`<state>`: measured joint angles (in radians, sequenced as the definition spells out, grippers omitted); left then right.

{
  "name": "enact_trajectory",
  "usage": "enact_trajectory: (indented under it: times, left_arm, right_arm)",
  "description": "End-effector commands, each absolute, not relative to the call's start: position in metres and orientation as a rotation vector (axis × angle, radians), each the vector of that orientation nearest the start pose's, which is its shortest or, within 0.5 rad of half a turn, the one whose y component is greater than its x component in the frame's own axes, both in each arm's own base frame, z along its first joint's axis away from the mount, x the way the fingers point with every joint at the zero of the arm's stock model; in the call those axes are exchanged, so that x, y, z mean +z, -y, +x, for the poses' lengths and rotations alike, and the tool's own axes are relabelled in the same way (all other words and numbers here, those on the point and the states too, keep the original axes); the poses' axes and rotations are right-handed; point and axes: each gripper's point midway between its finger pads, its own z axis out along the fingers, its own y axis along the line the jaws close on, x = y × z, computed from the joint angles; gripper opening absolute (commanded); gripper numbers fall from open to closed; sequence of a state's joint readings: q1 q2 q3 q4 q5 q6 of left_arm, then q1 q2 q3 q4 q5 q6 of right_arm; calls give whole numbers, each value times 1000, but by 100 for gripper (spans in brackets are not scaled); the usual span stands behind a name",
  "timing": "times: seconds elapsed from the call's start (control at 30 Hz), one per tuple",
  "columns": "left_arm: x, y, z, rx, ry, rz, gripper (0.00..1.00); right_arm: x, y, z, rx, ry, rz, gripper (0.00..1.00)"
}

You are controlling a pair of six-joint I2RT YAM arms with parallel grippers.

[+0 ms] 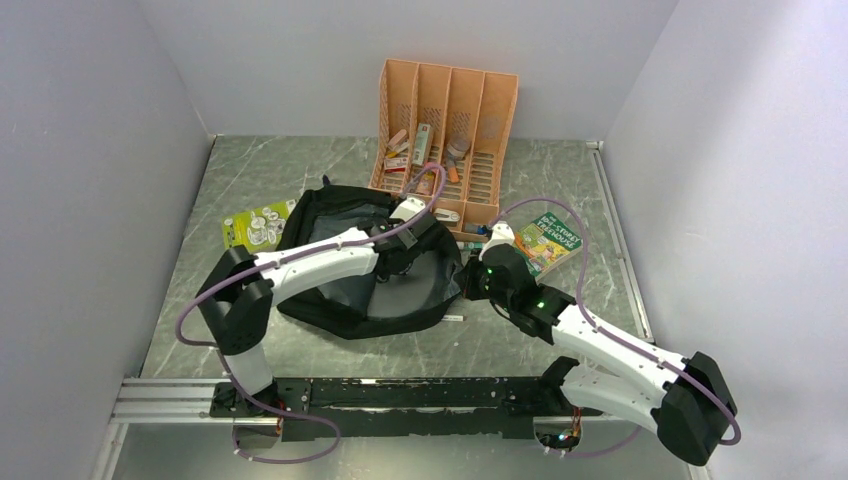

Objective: Pack the student bag
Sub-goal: Adjust the student bag at the center of the board.

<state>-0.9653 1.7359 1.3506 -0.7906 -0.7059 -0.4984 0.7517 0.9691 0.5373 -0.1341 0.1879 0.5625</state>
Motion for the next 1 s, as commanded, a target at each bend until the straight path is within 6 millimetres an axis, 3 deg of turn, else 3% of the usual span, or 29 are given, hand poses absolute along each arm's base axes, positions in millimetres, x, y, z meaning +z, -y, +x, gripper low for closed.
enact_trajectory:
  times: [0.0, 0.3, 0.7, 0.97]
  left_arm:
    - [118, 235, 297, 443, -2287, 332, 69]
    - [105, 224, 309, 645, -2227, 346, 71]
    - [90, 225, 316, 716, -2210, 366, 72]
    - [91, 213, 315, 801, -2182, 375, 48]
  right_arm:
    - [125, -199, 238, 554, -2148, -63, 0]
    - [124, -196, 237, 545, -2151, -63, 0]
    - [124, -193, 235, 534, -2150, -59, 0]
    - [124, -191, 236, 524, -2150, -54, 0]
